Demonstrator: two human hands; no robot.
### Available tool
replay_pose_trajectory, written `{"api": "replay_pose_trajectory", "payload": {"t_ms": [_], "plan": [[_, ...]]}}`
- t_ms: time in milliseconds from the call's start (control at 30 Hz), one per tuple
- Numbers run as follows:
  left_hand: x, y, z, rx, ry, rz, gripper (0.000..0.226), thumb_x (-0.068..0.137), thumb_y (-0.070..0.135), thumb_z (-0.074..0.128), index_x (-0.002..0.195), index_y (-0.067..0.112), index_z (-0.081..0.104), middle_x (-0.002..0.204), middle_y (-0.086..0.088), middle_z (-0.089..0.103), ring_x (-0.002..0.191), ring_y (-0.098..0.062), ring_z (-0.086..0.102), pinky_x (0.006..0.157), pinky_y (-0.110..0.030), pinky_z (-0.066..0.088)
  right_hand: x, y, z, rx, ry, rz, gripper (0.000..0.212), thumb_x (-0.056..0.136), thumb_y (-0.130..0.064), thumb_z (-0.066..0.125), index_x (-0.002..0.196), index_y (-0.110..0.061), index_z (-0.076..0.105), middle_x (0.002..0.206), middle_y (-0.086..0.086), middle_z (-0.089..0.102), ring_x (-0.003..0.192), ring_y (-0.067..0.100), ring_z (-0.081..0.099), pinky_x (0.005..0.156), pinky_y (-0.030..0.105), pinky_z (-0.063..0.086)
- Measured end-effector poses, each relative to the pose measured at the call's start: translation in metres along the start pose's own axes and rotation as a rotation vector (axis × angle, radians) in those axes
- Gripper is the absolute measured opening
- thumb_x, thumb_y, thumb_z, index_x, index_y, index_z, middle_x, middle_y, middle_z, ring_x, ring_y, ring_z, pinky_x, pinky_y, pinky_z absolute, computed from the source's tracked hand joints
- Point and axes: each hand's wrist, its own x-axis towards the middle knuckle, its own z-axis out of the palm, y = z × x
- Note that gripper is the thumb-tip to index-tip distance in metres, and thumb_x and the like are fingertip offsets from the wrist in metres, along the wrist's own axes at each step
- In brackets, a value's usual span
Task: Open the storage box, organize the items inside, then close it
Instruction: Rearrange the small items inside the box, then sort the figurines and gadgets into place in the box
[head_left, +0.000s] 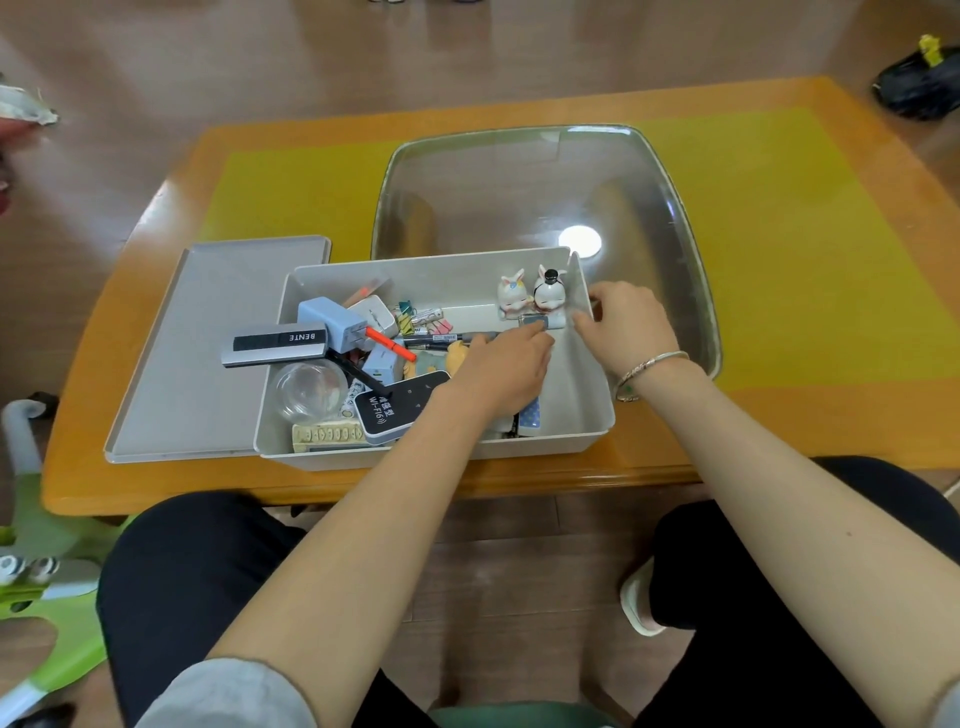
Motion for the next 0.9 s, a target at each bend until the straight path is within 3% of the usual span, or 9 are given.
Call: {"api": "replay_pose_trajectory", "payload": {"t_ms": [133, 300, 433, 667, 767, 833, 900], "plan": [[-0.008, 0.003, -0.006, -0.01, 0.093, -0.01, 0.036, 0.103, 0.026, 0.033, 0.133, 0.014, 0.047, 0.146, -0.003, 0.038, 0.131, -0.025, 0.037, 0.1, -0.049, 0.032, 0.0, -0.001, -0.001, 0.003, -0.017, -0.021, 0.022, 0.09, -0.02, 0.051, 0.078, -0.002, 0.059, 0.083, 0.021, 0.063, 0.081, 0.039, 0.058, 0.064, 0.035, 0.04], [-0.026, -0.001, -0.016, 0.007, 0.225, -0.041, 0.039, 0.097, 0.015, 0.042, 0.135, 0.019, 0.047, 0.145, -0.002, 0.041, 0.128, -0.026, 0.038, 0.1, -0.048, 0.03, 0.001, -0.001, -0.003, 0.02, -0.012, -0.019, 0.026, 0.092, -0.02, 0.05, 0.075, -0.002, 0.058, 0.079, 0.022, 0.062, 0.077, 0.039, 0.056, 0.064, 0.037, 0.041], [-0.046, -0.016, -0.025, -0.029, 0.35, -0.108, 0.036, 0.096, 0.016, 0.045, 0.131, 0.02, 0.053, 0.137, 0.0, 0.047, 0.122, -0.023, 0.042, 0.097, -0.041, 0.03, 0.002, 0.003, -0.004, 0.016, 0.022, -0.003, 0.026, 0.091, -0.019, 0.051, 0.068, -0.005, 0.052, 0.069, 0.016, 0.052, 0.068, 0.034, 0.049, 0.059, 0.034, 0.036], [-0.072, -0.043, -0.039, -0.117, 0.582, -0.246, 0.029, 0.095, 0.017, 0.051, 0.122, 0.018, 0.058, 0.13, -0.001, 0.053, 0.124, -0.023, 0.04, 0.097, -0.04, 0.032, 0.004, 0.013, -0.005, -0.026, 0.077, 0.06, 0.029, 0.088, -0.021, 0.052, 0.062, -0.011, 0.047, 0.064, 0.013, 0.054, 0.064, 0.037, 0.054, 0.049, 0.027, 0.032], [-0.083, -0.06, -0.044, -0.102, 0.625, -0.367, 0.037, 0.093, 0.021, 0.055, 0.129, 0.019, 0.053, 0.137, -0.003, 0.047, 0.125, -0.024, 0.039, 0.1, -0.041, 0.031, 0.005, 0.007, -0.009, -0.088, 0.121, 0.05, 0.013, 0.084, -0.023, 0.056, 0.08, -0.011, 0.059, 0.08, 0.014, 0.062, 0.078, 0.038, 0.059, 0.058, 0.032, 0.042], [-0.089, -0.073, -0.047, -0.074, 0.614, -0.461, 0.044, 0.091, 0.028, 0.059, 0.133, 0.018, 0.048, 0.141, -0.005, 0.042, 0.128, -0.027, 0.036, 0.101, -0.043, 0.03, 0.005, 0.002, -0.009, -0.133, 0.148, 0.014, 0.027, 0.085, -0.027, 0.06, 0.107, -0.011, 0.059, 0.104, 0.015, 0.061, 0.096, 0.039, 0.056, 0.074, 0.041, 0.046], [-0.098, -0.086, -0.051, -0.058, 0.594, -0.535, 0.057, 0.088, 0.04, 0.062, 0.136, 0.018, 0.044, 0.146, -0.006, 0.037, 0.132, -0.029, 0.032, 0.102, -0.045, 0.027, 0.005, -0.008, -0.009, -0.13, 0.207, -0.065, 0.041, 0.085, -0.029, 0.061, 0.122, -0.012, 0.054, 0.118, 0.015, 0.055, 0.107, 0.038, 0.049, 0.084, 0.043, 0.041]]}}
